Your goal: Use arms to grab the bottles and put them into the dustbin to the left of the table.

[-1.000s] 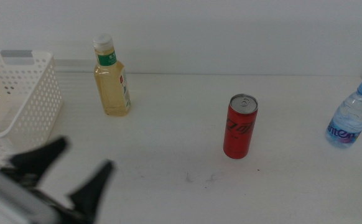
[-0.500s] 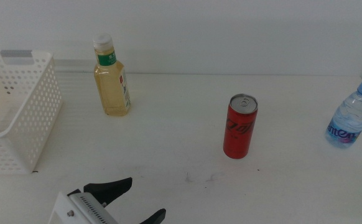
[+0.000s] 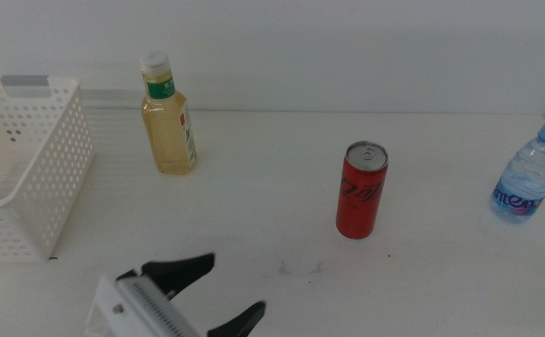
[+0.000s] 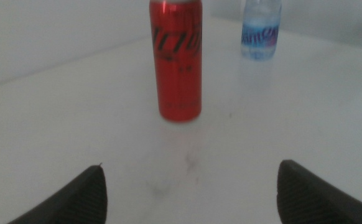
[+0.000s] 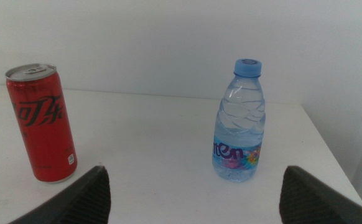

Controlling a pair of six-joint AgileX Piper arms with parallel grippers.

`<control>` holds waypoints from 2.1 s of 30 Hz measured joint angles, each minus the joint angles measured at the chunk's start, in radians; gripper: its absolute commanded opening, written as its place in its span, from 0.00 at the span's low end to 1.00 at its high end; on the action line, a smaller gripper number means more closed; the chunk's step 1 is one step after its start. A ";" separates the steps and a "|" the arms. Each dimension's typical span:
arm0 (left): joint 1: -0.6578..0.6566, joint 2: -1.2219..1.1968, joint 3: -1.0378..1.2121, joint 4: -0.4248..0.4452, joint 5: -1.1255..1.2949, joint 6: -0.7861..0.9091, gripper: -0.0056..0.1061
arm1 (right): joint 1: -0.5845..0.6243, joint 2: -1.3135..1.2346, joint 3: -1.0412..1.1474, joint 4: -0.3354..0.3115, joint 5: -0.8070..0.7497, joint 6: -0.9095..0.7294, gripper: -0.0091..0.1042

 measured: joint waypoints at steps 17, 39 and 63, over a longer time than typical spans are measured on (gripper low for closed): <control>0.000 0.299 -0.536 0.093 0.183 -0.090 0.89 | 0.000 0.000 0.000 0.000 0.000 0.000 0.88; 0.000 0.521 -0.886 0.166 0.355 -0.177 0.89 | 0.000 0.000 0.000 0.000 0.000 0.000 0.88; 0.000 0.725 -1.083 0.174 0.392 -0.191 0.84 | 0.000 0.000 0.000 0.000 0.000 0.000 0.88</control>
